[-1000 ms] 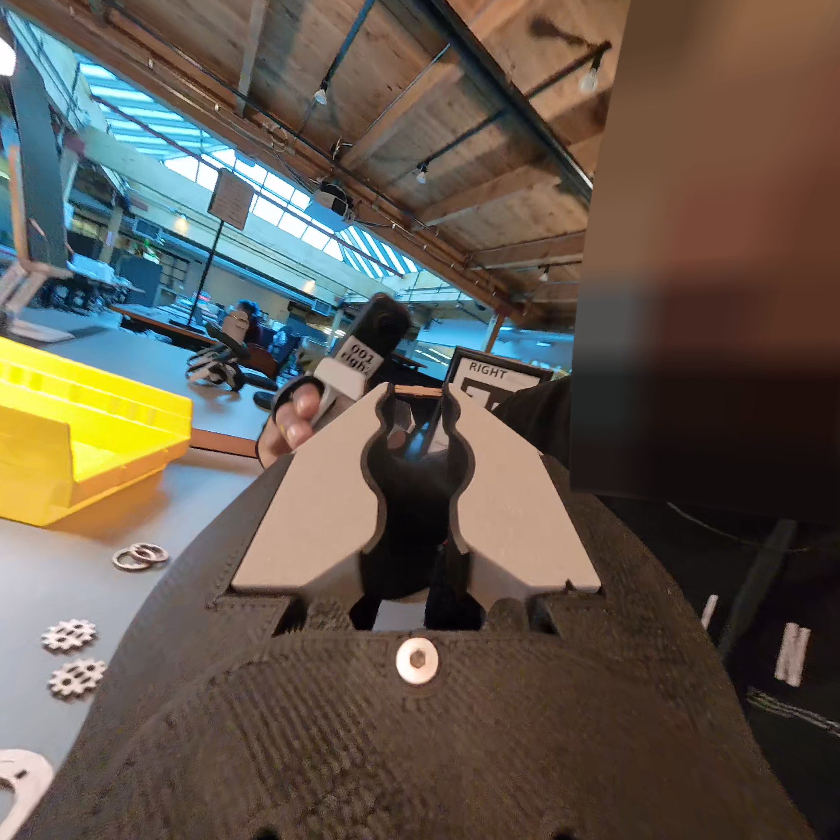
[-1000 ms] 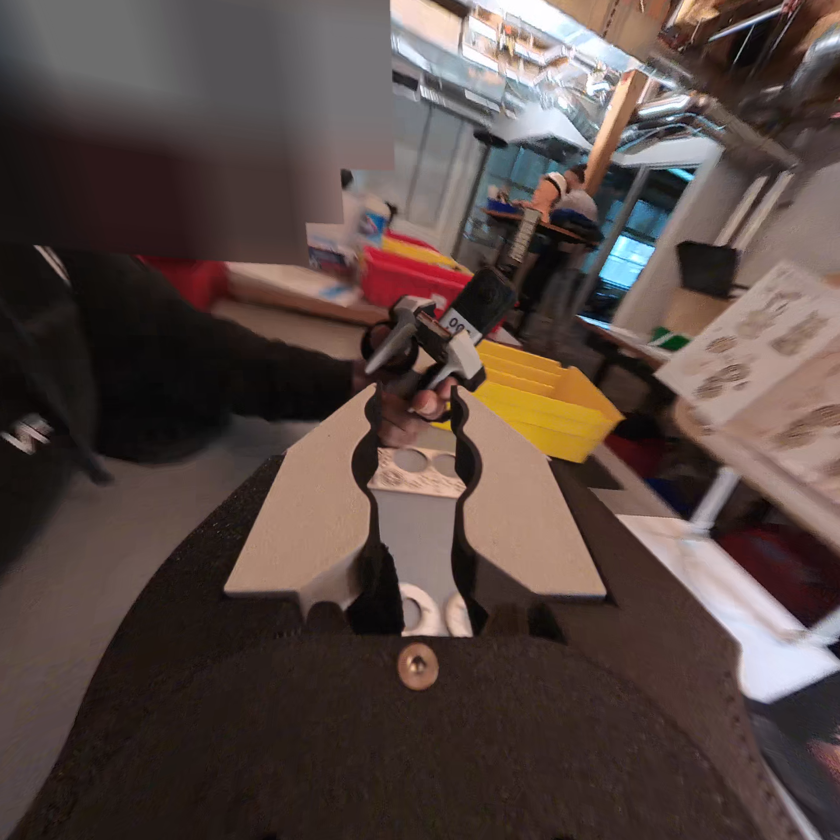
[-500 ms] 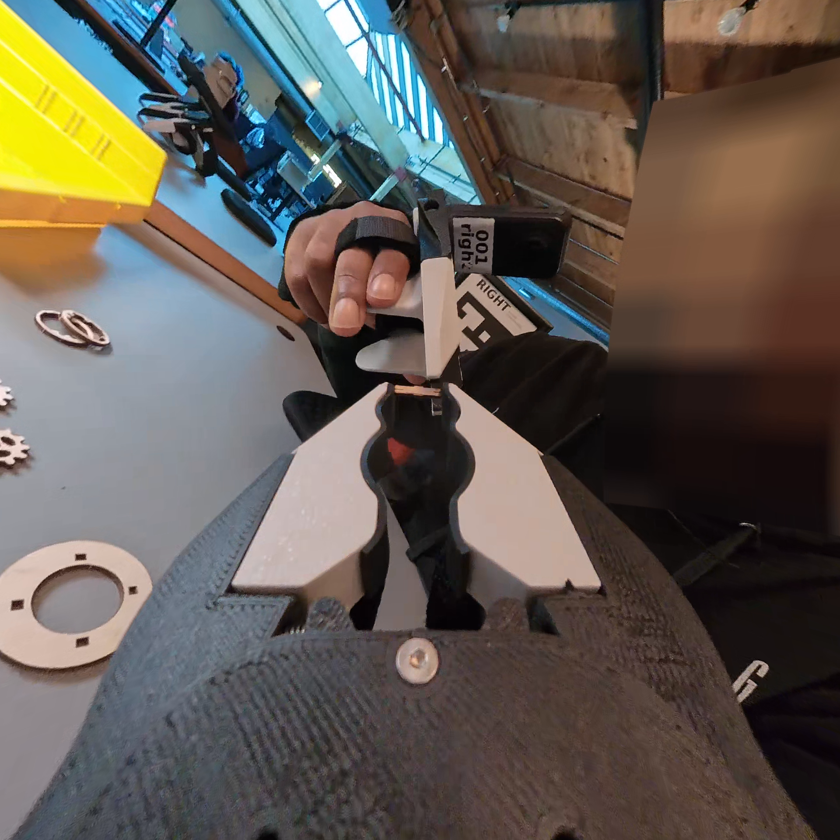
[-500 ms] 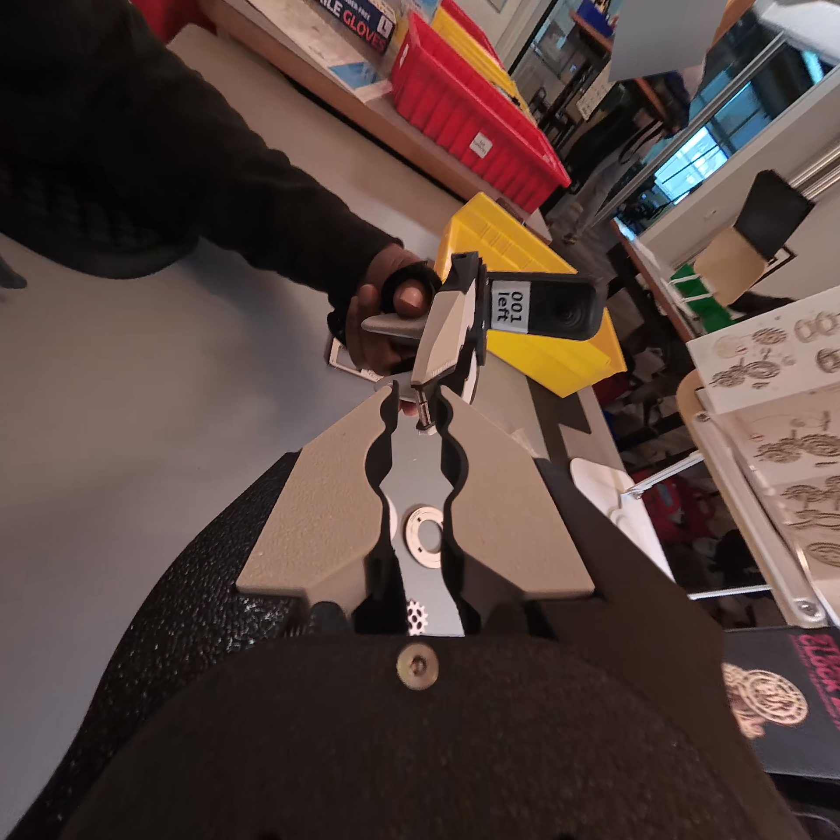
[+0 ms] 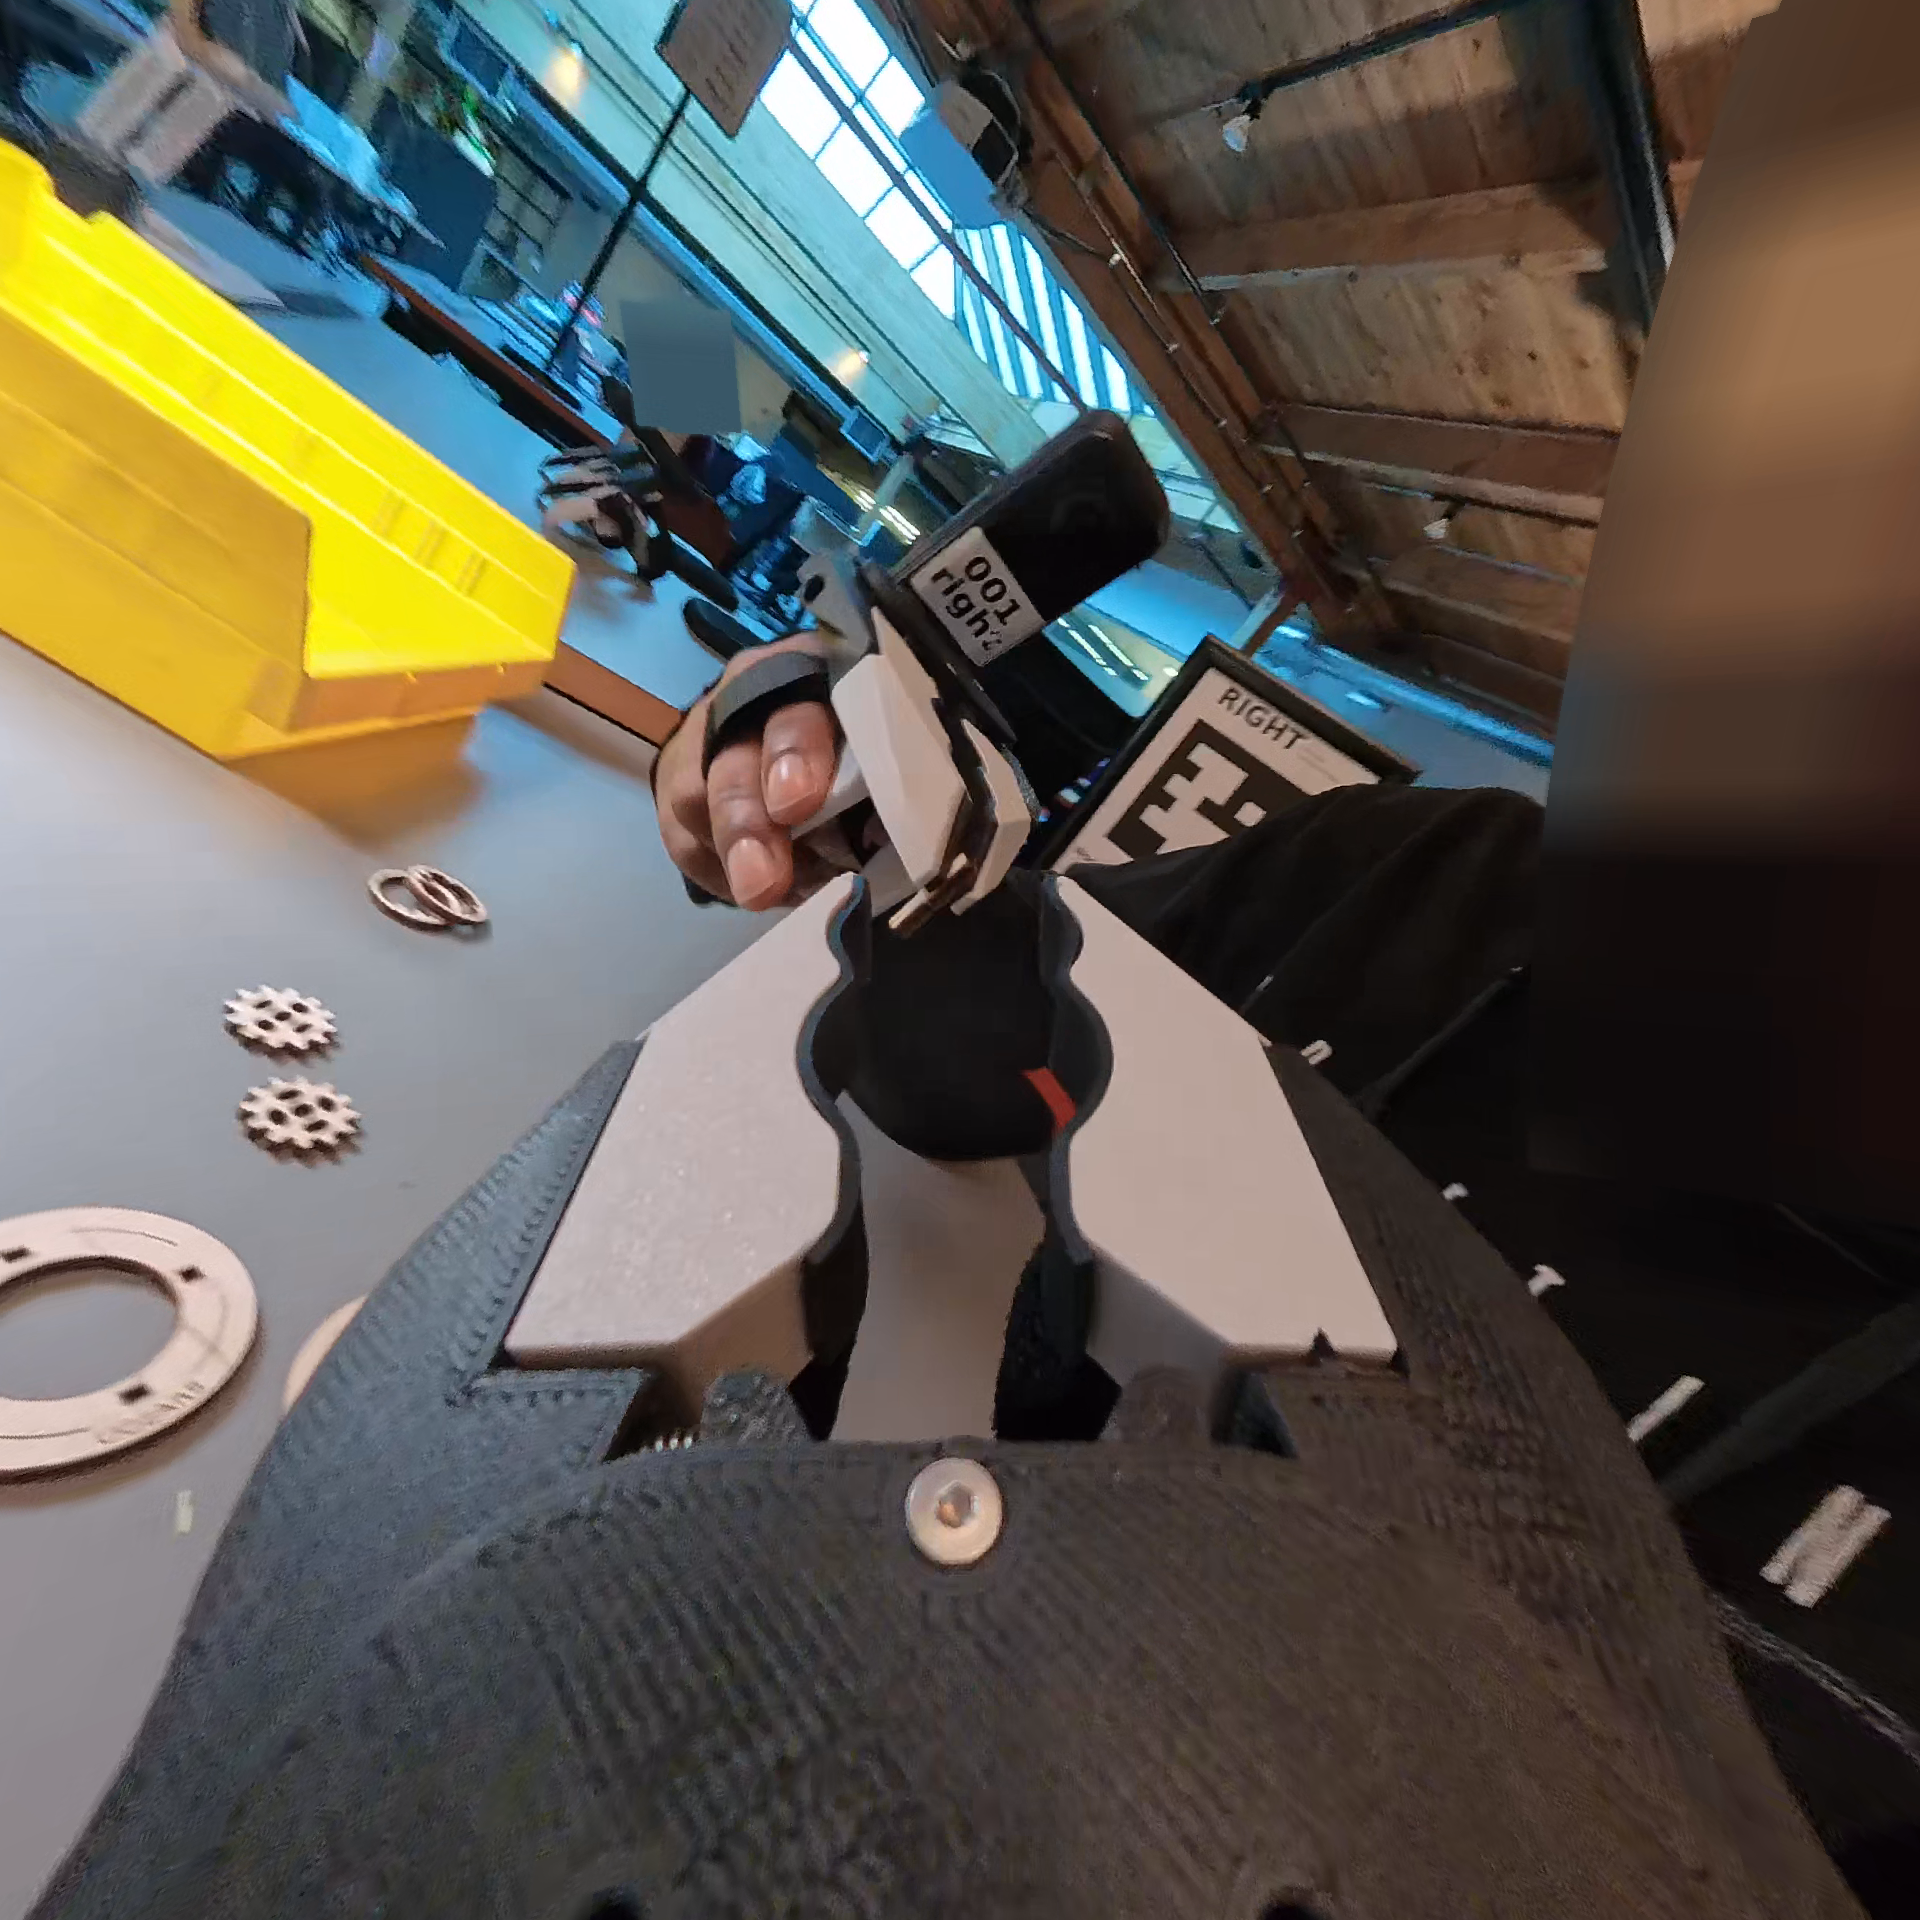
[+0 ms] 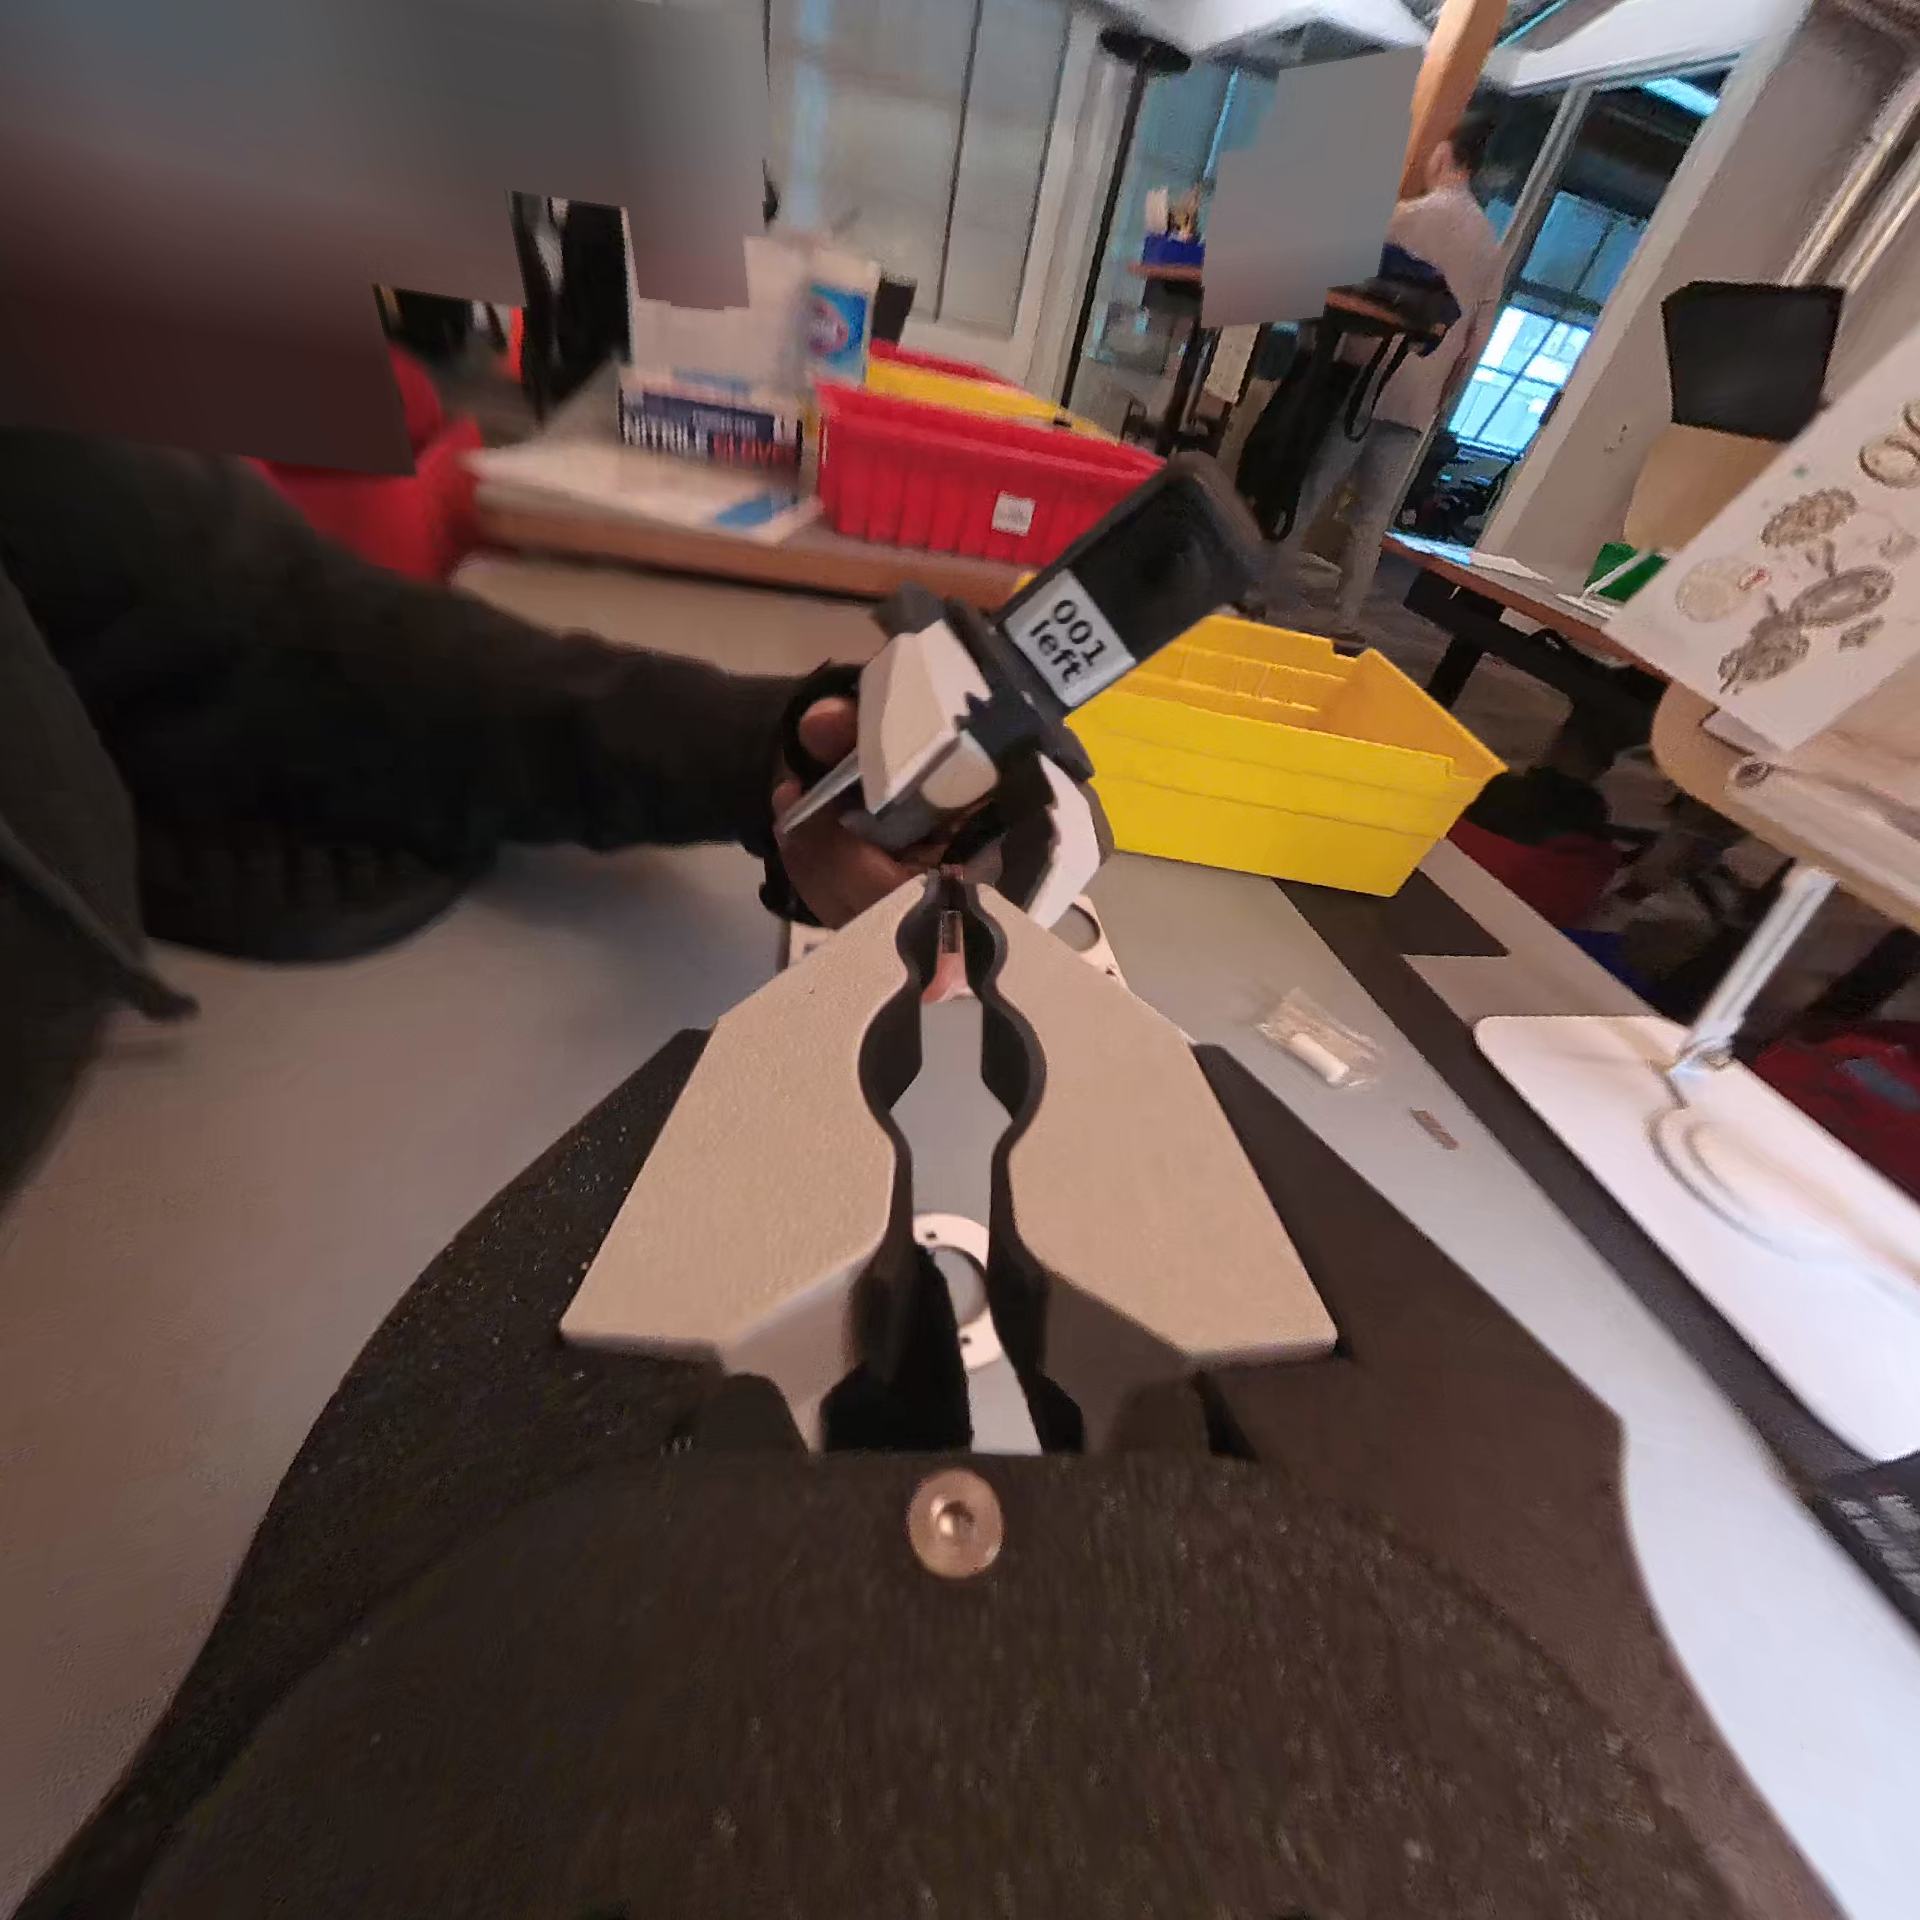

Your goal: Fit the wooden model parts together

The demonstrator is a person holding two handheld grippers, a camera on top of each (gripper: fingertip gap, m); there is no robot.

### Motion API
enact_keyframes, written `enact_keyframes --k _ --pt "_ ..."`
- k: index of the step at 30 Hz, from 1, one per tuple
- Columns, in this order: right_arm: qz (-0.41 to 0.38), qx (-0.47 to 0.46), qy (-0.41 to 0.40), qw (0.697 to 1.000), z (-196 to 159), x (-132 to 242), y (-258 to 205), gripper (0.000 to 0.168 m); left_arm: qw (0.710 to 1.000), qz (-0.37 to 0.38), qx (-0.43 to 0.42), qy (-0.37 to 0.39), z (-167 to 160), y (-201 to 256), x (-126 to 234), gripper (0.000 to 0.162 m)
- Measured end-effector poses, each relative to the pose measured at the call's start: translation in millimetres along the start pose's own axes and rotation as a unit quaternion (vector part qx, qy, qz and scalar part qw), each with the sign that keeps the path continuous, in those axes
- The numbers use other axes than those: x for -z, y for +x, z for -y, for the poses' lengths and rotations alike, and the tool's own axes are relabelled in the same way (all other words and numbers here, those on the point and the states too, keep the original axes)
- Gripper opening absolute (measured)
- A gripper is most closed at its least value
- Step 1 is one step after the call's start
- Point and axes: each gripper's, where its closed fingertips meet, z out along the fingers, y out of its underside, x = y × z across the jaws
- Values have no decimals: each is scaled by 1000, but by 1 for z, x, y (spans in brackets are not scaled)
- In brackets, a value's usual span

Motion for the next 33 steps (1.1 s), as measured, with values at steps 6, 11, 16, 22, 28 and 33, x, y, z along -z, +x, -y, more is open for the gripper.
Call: enact_keyframes --k 6,11,16,22,28,33 --pt "9 -180 95 979 11 2 16 1 982 121 -145 -8 6 -17 -1 28" --pt "17 -269 145 952 11 2 26 1 953 196 -230 -14 12 -24 -3 17" --pt "3 -275 150 950 8 2 32 1 938 219 -268 -4 19 -20 -4 5" --pt "-13 -269 154 951 5 2 34 2 930 239 -278 -10 19 -25 -3 2" --pt "9 -255 153 955 8 -1 28 9 944 204 -258 -5 17 -17 -5 2" --pt "21 -217 140 966 25 -2 30 5 949 193 -249 20 28 -7 -7 2"
